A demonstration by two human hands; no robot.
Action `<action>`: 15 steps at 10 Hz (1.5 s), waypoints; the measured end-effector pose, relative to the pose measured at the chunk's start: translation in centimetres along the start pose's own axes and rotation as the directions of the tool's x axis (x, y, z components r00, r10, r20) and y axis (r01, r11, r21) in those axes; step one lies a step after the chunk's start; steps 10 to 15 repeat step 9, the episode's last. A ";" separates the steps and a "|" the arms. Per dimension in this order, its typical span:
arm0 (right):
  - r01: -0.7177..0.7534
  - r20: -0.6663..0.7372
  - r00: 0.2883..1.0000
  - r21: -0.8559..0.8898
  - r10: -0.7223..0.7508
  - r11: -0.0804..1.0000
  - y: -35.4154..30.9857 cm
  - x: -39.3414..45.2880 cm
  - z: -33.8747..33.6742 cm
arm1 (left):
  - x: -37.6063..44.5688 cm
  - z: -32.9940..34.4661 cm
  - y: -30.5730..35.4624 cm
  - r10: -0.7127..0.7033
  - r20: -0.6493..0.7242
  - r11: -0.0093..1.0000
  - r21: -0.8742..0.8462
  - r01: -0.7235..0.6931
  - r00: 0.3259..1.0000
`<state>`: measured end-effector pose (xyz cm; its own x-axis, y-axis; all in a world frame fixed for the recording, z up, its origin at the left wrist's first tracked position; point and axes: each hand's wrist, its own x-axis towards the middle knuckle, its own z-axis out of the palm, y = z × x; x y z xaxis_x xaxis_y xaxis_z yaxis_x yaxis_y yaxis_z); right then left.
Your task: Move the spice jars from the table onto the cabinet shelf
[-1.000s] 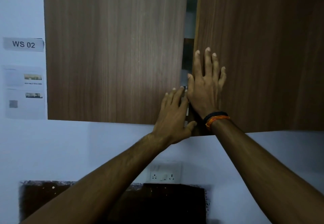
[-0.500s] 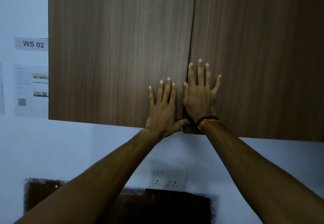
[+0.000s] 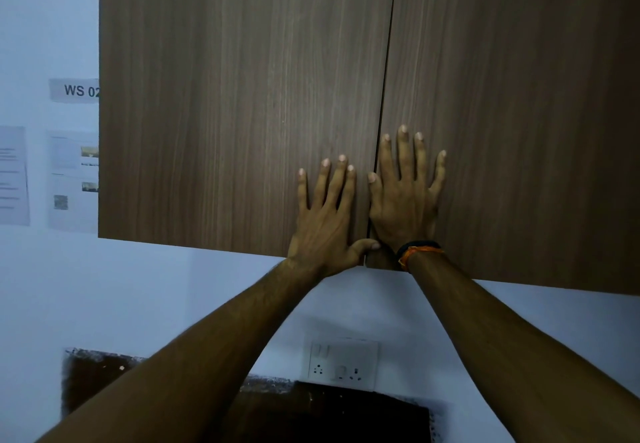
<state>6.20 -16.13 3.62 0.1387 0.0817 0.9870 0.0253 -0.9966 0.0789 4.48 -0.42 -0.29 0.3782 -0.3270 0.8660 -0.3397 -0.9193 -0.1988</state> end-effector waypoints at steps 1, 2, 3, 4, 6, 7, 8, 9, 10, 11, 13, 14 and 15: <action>0.004 0.019 1.000 0.014 -0.004 1.000 -0.1 0.1 -0.2 | 0.1 -0.2 0.2 -0.008 0.014 1.000 0.003 0.008 1.000; 0.011 0.056 0.998 0.004 -0.012 1.000 0.0 -0.1 -0.6 | 0.0 -0.6 0.2 -0.011 0.036 1.000 0.002 0.011 0.999; 0.024 0.088 0.996 0.000 -0.024 1.000 0.3 -0.1 -1.2 | 0.2 -1.4 0.0 -0.003 0.053 1.000 -0.009 0.003 0.999; 0.026 0.138 0.990 0.010 -0.028 1.000 0.2 0.0 -2.2 | 0.6 -2.5 -0.5 0.010 0.064 0.999 -0.050 -0.007 0.998; -0.077 0.193 0.980 0.100 0.057 0.992 -0.5 -0.4 -4.8 | 0.8 -4.6 -0.3 0.038 -0.026 0.997 -0.072 -0.040 0.999; -0.108 0.190 0.977 0.078 0.092 0.991 -0.3 -1.3 -5.9 | 0.8 -5.7 -0.1 0.017 -0.014 0.998 -0.067 -0.018 1.000; -0.072 0.189 0.980 0.023 0.066 0.997 0.1 -2.1 -6.6 | 0.3 -5.9 0.1 -0.027 0.021 0.998 -0.064 0.029 0.999; -0.068 0.181 0.981 0.014 0.065 0.998 0.3 -2.3 -7.1 | -0.5 -6.0 0.2 -0.078 0.040 0.995 -0.063 0.081 0.996; -0.068 0.181 0.981 0.014 0.065 0.998 0.3 -2.3 -7.1 | -0.5 -6.0 0.2 -0.078 0.040 0.995 -0.063 0.081 0.996; -0.068 0.181 0.981 0.014 0.065 0.998 0.3 -2.3 -7.1 | -0.5 -6.0 0.2 -0.078 0.040 0.995 -0.063 0.081 0.996; -0.068 0.181 0.981 0.014 0.065 0.998 0.3 -2.3 -7.1 | -0.5 -6.0 0.2 -0.078 0.040 0.995 -0.063 0.081 0.996; -0.068 0.181 0.981 0.014 0.065 0.998 0.3 -2.3 -7.1 | -0.5 -6.0 0.2 -0.078 0.040 0.995 -0.063 0.081 0.996; -0.068 0.181 0.981 0.014 0.065 0.998 0.3 -2.3 -7.1 | -0.5 -6.0 0.2 -0.078 0.040 0.995 -0.063 0.081 0.996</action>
